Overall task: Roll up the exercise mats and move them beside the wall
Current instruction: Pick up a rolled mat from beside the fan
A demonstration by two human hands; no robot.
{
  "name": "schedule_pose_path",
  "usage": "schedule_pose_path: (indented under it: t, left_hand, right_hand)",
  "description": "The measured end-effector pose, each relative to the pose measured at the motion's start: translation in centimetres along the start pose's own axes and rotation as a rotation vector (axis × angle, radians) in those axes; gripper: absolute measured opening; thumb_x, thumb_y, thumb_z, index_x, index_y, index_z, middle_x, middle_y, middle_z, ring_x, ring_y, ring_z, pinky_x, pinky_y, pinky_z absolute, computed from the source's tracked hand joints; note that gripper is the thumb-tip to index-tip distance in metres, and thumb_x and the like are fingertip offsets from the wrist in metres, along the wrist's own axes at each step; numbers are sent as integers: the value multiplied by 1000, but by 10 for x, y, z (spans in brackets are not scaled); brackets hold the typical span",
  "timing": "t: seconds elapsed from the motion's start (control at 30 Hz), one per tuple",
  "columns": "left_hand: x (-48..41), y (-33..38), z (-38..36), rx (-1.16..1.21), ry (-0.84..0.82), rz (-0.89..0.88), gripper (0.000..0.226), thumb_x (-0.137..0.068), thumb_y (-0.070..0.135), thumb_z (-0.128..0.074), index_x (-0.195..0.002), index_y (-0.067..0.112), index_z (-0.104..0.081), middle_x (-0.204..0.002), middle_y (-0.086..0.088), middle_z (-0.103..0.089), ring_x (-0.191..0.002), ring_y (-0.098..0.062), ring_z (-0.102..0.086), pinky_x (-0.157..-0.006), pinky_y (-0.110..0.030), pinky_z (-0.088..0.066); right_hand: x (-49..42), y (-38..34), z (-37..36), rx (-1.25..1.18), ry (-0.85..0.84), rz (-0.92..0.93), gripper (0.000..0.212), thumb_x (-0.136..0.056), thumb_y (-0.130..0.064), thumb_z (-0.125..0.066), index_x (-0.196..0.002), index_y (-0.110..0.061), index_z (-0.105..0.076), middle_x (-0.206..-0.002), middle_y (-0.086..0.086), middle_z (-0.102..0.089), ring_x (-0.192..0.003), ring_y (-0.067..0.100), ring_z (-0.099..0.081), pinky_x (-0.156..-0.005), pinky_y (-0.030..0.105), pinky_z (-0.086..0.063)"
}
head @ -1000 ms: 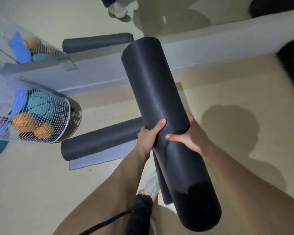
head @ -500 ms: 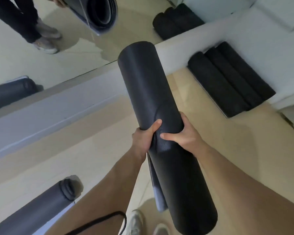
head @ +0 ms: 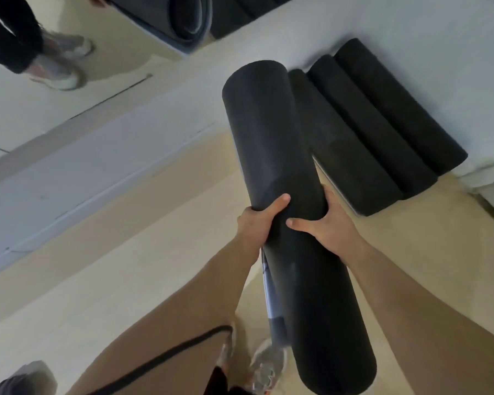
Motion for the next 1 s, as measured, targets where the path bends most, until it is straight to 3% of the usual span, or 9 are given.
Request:
schedule_pose_path:
  t: [0.13,0.3,0.4,0.5,0.67,0.8,0.87,1.0]
  left_hand:
    - [-77,6,-38,27,24,42,98,-47,72,-87,-124,14,-69,-113,2,-76,-103,-18,-73,-94,-37,-60]
    - [-173,1,-71,82,31,111,57,-75,51,-88,-116,16,-68,-108,3,-77,-101,-17,-73,-93,-36,-60]
    - [-223,-8,-86,134,61,132,65,-75,50,-90,-123,12,-68,-110,1,-78,-102,-19,-75,-95,-39,-60]
    - [-269,-17,-103,211,95,148,73,-69,54,-90,-124,12,-67,-112,1,-78,-104,-20,-75,-96,-39,-60]
    - [-329,-20,-133,253,111,166,55,-85,57,-78,-123,22,-59,-116,8,-71,-103,-10,-67,-82,-29,-53]
    - [-350,-21,-151,260,155,123,89,-64,69,-86,-131,16,-62,-122,3,-74,-112,-17,-70,-101,-39,-56]
    - [-351,-16,-158,253,178,115,89,-59,69,-87,-126,16,-64,-119,2,-76,-111,-21,-72,-101,-41,-57]
    - [-352,-3,-160,63,192,134,68,-84,63,-76,-127,13,-60,-120,3,-71,-102,-15,-68,-87,-34,-59]
  right_hand:
    - [-84,23,21,19,-17,-23,99,-51,-51,-93,-138,-45,-46,-123,-22,-64,-114,9,-63,-102,44,-53]
    - [-188,49,30,109,-62,-36,104,-63,-37,-96,-149,-40,-39,-124,-24,-57,-115,7,-56,-97,30,-46]
    - [-243,67,29,166,-102,-54,105,-65,-33,-96,-151,-37,-37,-129,-19,-54,-116,7,-52,-99,28,-44]
    - [-291,82,31,249,-114,-63,113,-65,-39,-95,-156,-39,-27,-149,-7,-49,-135,19,-48,-114,45,-42]
    - [-363,100,31,396,-117,-31,126,-59,-59,-88,-159,-42,-12,-157,0,-40,-140,30,-45,-112,53,-43]
    - [-367,106,38,630,-19,82,122,-72,-64,-79,-162,-32,-3,-163,9,-29,-142,37,-39,-112,51,-41]
    - [-356,109,41,726,10,177,118,-76,-66,-76,-163,-30,-3,-165,13,-25,-146,38,-35,-117,50,-36]
    - [-353,116,44,819,-22,230,114,-83,-71,-66,-161,-36,10,-170,14,-11,-153,38,-24,-121,51,-29]
Point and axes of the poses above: each hand's wrist, its own x-axis away from the middle knuckle, its own z-axis out of the back of the hand, y = z × x, the point moved 5 cm from there along -x, towards the middle knuckle
